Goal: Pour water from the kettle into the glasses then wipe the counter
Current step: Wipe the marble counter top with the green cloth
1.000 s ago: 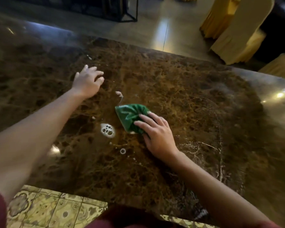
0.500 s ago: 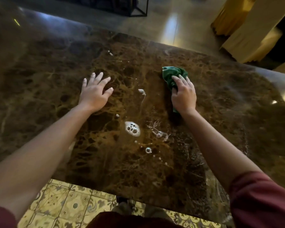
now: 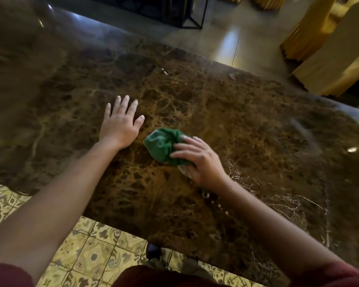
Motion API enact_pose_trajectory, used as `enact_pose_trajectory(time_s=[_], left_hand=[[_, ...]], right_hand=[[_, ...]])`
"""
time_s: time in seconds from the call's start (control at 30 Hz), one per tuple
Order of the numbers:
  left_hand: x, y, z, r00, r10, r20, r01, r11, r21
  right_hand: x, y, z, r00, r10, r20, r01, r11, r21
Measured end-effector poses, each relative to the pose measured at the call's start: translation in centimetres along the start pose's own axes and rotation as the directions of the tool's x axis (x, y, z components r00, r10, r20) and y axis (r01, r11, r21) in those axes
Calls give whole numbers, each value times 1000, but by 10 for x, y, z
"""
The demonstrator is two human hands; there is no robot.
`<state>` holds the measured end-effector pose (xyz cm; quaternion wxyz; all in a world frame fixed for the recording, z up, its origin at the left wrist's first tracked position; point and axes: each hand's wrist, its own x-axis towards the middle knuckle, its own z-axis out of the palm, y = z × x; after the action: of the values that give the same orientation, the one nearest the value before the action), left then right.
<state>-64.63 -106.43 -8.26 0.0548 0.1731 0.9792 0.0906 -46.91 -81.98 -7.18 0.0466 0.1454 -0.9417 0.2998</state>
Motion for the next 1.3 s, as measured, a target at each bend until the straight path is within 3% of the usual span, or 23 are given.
enact_pose_trajectory(time_s=[0.23,0.33,0.4,0.47,0.57,0.7,0.8,1.0,1.07,1.2,1.3], left_hand=[[-2,2,-3,1000,4,-2,-4,1000,8],[-3,3,-3,1000,4,5,-4,1000,12],[-2,3,-5,1000,3,14,-3,1000,16],[-4,4,-6,1000,0,23,0,1000,8],[-4,4,-5,1000,-5,24,5,1000,11],[-2,3,-4,1000,7,17,-8,1000,28],[-3,3,-3,1000,25,-4,-25,999,33],[-1,2,2,999,28,-39,-27,999,38],[1,-4,3,999,19,-41,-17,999,45],[-2,2,4,997,34,-71,-31,999,45],[-2,0,6,996,38,-83,-35,998,45]], right_hand=[[-63,-35,14,996,-43,-84,45,999,15],[-58,-43,-1,975,106,-194,-67,978,196],[-40,-45,-26,922,307,-235,-201,900,387],[-12,-36,-51,862,429,-270,-284,850,443],[37,-5,-67,770,561,-305,-316,750,581],[99,33,-62,637,730,-245,-374,572,730],[141,52,-55,585,746,-319,-403,608,684],[225,69,-44,572,721,-390,-439,671,597],[254,77,-34,606,697,-384,-449,698,558],[285,87,-29,723,583,-371,-442,803,400],[297,87,-20,850,430,-303,-398,903,164]])
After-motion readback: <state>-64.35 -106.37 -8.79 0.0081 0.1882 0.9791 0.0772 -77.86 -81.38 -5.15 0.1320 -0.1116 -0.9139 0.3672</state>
